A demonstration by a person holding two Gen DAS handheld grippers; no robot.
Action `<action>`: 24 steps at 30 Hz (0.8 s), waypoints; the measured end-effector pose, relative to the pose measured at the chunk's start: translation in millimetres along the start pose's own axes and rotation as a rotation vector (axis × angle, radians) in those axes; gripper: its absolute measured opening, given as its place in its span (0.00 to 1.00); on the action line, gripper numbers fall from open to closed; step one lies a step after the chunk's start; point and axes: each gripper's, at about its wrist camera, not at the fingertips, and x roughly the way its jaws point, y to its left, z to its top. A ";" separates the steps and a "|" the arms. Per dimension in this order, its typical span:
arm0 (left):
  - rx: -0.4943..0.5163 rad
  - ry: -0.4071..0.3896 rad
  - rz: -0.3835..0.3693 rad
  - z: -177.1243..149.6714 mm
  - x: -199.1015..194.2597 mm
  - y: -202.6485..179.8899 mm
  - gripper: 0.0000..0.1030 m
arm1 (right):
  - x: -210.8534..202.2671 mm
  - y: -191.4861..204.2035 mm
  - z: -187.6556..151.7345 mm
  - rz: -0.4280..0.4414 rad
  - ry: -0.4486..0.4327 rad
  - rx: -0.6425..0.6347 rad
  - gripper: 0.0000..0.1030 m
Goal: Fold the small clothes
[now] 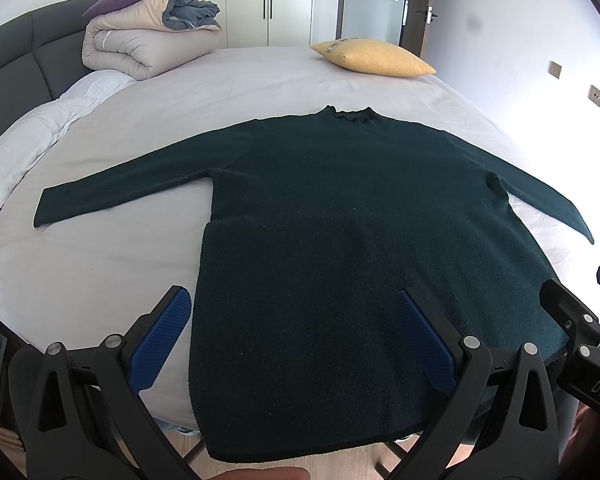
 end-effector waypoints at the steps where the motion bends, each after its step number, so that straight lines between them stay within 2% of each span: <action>1: 0.000 0.001 0.000 0.0 0.0 0.2 1.00 | 0.4 0.1 -0.9 0.000 0.001 0.002 1.00; 24: -0.005 0.007 0.007 -3.2 4.5 2.5 1.00 | -0.6 -4.2 -3.5 -0.003 0.007 0.000 1.00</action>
